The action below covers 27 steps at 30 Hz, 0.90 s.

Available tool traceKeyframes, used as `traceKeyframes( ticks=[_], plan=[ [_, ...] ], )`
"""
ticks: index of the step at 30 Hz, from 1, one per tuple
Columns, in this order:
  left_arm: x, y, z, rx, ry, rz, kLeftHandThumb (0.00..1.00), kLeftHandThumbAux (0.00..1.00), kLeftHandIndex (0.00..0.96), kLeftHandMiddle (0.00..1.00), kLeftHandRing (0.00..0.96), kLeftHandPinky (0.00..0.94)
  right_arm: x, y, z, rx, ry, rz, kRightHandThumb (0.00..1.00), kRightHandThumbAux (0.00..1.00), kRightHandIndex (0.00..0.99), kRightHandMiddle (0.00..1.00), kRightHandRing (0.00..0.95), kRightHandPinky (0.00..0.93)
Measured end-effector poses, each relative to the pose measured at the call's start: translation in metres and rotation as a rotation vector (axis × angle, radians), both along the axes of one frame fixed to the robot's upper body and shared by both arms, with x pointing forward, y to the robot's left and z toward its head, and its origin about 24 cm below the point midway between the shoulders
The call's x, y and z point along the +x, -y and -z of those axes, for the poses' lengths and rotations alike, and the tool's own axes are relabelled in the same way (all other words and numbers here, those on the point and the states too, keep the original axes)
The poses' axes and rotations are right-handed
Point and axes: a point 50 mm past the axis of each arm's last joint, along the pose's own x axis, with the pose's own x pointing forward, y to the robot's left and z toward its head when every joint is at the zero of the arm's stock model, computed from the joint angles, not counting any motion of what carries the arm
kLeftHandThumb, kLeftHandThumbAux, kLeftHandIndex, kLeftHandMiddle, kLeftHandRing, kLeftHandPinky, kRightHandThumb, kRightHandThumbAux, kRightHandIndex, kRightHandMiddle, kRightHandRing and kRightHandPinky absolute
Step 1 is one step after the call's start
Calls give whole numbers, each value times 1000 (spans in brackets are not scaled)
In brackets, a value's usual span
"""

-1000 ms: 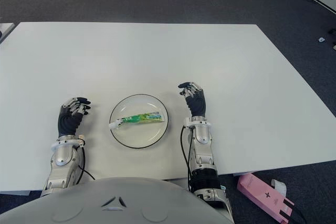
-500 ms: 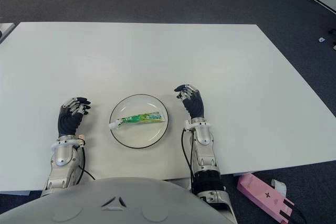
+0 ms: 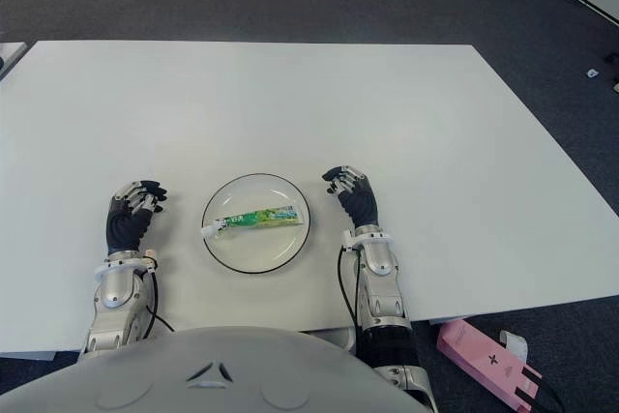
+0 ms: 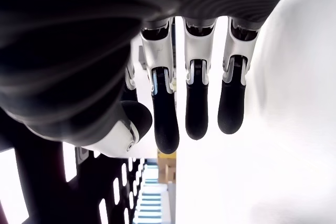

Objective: Put the toothpaste on the table into the plate.

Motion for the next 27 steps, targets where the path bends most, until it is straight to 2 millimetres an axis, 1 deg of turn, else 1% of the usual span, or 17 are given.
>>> traceKeyframes(
  ticks=[15, 27],
  plan=[
    [-3, 3, 0, -10, 4, 1, 705, 724, 429, 487, 496, 526, -5, -7, 4, 21, -5, -12, 717, 732, 430, 485, 483, 483],
    [-6, 5, -1, -17, -3, -3, 705, 724, 430, 483, 493, 521, -9, -5, 7, -6, -1, 17, 712, 731, 430, 477, 491, 484]
  ],
)
